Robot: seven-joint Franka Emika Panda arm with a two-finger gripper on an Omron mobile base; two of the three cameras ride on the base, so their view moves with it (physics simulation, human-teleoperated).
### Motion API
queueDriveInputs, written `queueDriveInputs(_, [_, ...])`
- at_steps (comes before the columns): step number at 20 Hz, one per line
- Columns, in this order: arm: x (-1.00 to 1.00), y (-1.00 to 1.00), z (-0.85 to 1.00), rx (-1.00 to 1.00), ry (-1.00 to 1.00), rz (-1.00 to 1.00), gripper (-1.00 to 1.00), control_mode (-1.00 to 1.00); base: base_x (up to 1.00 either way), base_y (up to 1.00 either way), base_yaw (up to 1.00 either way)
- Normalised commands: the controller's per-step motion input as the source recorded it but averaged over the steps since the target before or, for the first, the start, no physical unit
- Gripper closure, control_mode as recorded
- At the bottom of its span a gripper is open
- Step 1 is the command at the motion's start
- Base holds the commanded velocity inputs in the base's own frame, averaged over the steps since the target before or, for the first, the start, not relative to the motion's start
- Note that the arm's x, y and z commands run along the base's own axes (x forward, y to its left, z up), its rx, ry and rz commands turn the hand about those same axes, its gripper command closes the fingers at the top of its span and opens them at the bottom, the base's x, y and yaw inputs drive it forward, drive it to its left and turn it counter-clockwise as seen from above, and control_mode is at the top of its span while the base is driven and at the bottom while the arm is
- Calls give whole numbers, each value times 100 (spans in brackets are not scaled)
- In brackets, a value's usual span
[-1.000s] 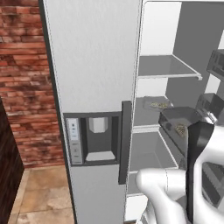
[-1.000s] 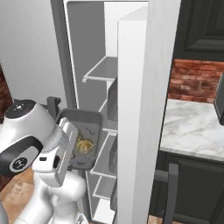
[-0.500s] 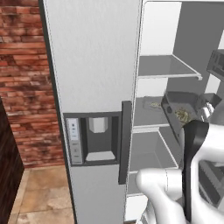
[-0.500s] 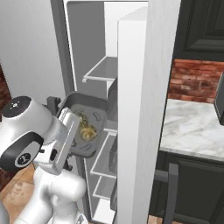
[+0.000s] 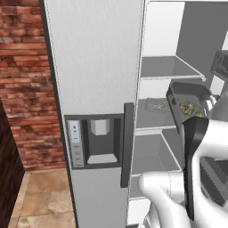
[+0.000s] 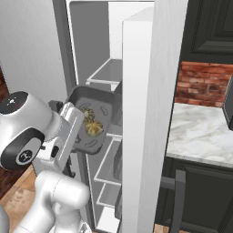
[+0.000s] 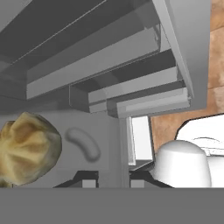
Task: Place two dumplings into each of the tupperware containers and then place the containers in the fridge.
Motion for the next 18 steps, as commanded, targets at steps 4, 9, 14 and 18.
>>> queueDriveInputs(4, [27, -7, 30, 0, 0, 0, 100, -100, 0, 0, 0])
queueDriveInputs(9, [45, -14, 15, 0, 0, 0, 100, -100, 0, 0, 0])
queueDriveInputs(14, [59, -15, 0, 0, 0, 0, 100, -100, 0, 0, 0])
queueDriveInputs(18, [61, -15, 7, 0, 0, 0, 100, -100, 0, 0, 0])
